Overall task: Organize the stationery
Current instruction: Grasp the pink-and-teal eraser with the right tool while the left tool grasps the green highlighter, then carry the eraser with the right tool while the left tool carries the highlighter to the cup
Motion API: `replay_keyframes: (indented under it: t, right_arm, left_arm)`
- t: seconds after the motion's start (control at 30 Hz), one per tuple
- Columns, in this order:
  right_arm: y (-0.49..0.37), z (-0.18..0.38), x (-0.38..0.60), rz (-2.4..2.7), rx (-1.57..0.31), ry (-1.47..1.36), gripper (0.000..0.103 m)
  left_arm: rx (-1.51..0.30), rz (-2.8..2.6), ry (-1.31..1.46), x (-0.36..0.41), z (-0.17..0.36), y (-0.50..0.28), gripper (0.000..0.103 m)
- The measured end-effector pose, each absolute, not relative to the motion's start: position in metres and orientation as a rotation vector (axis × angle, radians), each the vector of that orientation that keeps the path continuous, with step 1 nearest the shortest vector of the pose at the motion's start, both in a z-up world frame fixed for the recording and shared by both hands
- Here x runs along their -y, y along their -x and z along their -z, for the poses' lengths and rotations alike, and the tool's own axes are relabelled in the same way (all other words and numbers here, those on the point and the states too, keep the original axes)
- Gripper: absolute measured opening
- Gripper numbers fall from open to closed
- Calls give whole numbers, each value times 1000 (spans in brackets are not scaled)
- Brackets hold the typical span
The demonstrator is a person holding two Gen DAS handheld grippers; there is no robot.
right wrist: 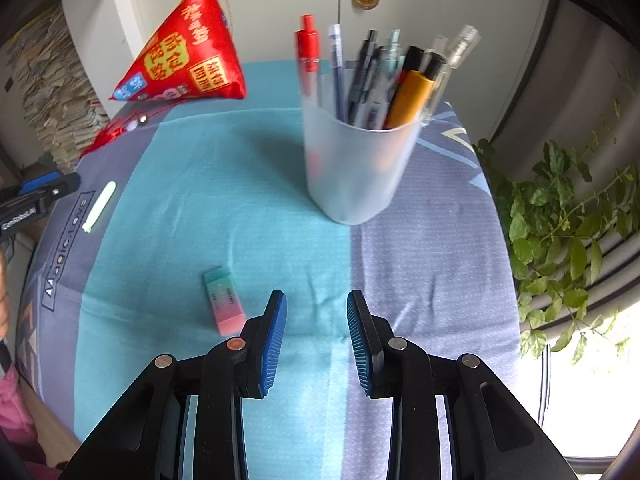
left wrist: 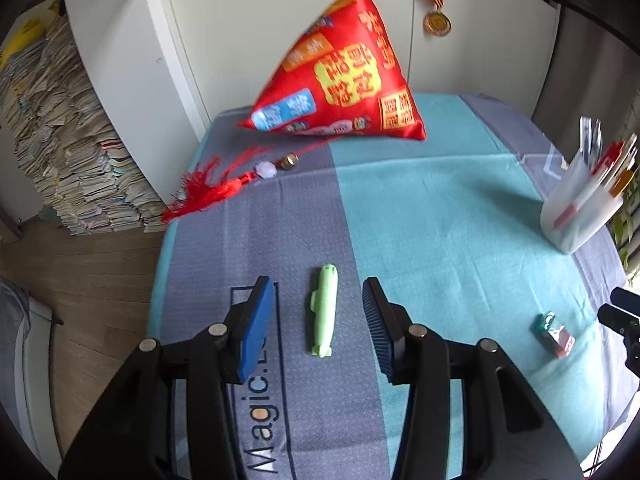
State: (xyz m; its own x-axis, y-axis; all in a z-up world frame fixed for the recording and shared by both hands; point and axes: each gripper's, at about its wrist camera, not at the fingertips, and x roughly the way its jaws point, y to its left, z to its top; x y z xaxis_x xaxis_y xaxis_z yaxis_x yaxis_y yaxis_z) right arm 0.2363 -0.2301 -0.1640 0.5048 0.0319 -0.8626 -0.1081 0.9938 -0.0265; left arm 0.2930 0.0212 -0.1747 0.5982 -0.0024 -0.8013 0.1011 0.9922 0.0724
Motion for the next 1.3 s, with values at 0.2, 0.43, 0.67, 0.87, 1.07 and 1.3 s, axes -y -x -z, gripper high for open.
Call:
replay_keyframes:
  t: [0.2,0.43,0.67,0.87,1.07,1.3]
  right_arm:
    - [-237,164,221,-67,-1048,119,31]
    - [-242,167,221,-48,-1073,108,31]
    - [-248,170,206,-76,-1084,142,31]
    - [-253,169,188,-234,-1082,171,31]
    - [-268,182,174,-252,-1135,240,31]
    - [-276,199,161,-306,-1186,261,40]
  left_arm:
    - [-978,93,-116,-18,196,-311,41]
    - [-1013,124,-60,-26,208,-319,18]
    - [-1011,145,-44,-27,209,-317,11]
    - [-975,153,34,-37,192,-299,11]
    - [-908,200,46,-36,169,-265,11]
    - [-883,232,50,-33,161,-255,11]
